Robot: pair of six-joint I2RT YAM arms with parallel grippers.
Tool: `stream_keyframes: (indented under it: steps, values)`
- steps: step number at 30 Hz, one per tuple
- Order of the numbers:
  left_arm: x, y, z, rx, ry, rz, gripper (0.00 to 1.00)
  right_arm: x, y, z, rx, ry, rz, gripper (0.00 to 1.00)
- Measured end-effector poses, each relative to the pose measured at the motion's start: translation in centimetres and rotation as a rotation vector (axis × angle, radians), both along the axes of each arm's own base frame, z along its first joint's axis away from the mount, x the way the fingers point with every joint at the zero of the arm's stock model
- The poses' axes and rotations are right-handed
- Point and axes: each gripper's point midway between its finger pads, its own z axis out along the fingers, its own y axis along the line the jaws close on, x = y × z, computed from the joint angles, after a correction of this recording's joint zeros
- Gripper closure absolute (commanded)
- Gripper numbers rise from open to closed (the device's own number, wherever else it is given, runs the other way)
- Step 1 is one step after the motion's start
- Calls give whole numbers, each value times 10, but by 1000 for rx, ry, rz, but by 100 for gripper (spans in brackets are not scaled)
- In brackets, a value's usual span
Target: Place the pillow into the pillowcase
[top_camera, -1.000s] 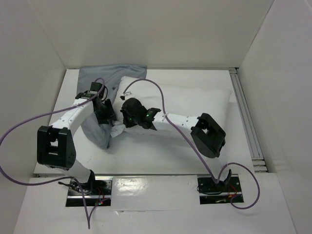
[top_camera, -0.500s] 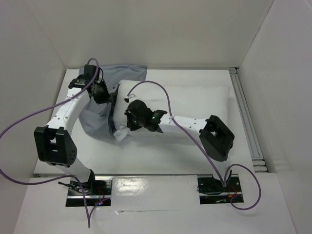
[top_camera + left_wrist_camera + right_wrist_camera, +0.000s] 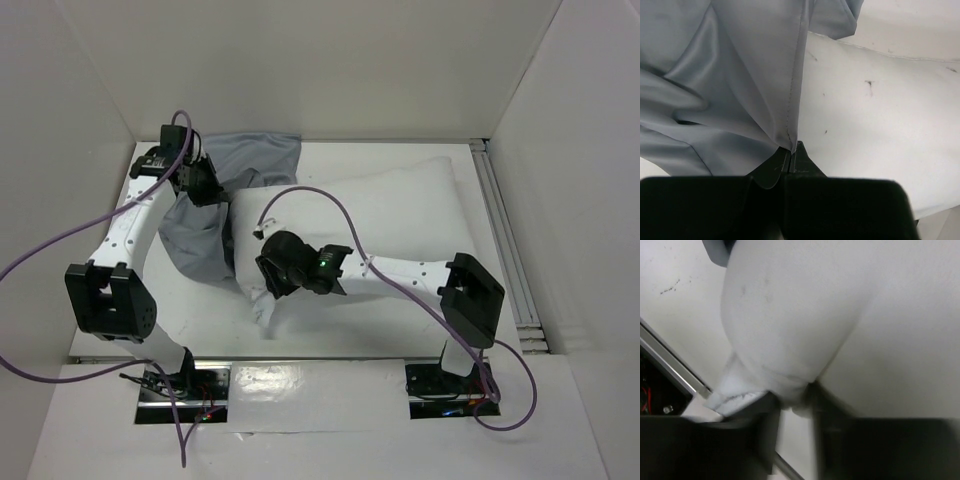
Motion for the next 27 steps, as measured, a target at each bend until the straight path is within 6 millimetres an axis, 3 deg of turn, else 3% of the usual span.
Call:
stream_keyframes:
  steps: [1,4,5,9,13,18,22,25,26,27]
  values:
    - [-1,0,-1,-4,3,-2,100,-1,-3,1,-15,-2,8,46]
    - [-7,-2,-1,-18,10,-20,100,-2,-6,8,-44,-13,29,45]
    - [-9,-3,-1,-19,8,-31,100,-2,-6,12,-47,-18,33,31]
    - [-16,-7,5,-37,-5,-58,100,6,0,36,-37,-51,43,3]
    - [-21,-11,10,-55,-17,-81,100,27,1,61,-35,-91,-1,1]
    - [-24,-17,11,-79,-17,-115,100,98,-10,87,-39,-115,-166,1]
    - [-25,-22,12,-94,-16,-133,100,145,-46,72,-101,-73,-253,1]
    - [-27,-27,12,-97,-16,-148,100,160,-55,49,-139,-19,-245,1]
    - [-27,-29,12,-98,-16,-154,100,160,-53,41,-150,-2,-230,9]
    - [-28,-32,12,-98,-16,-161,100,159,-50,34,-157,10,-209,24]
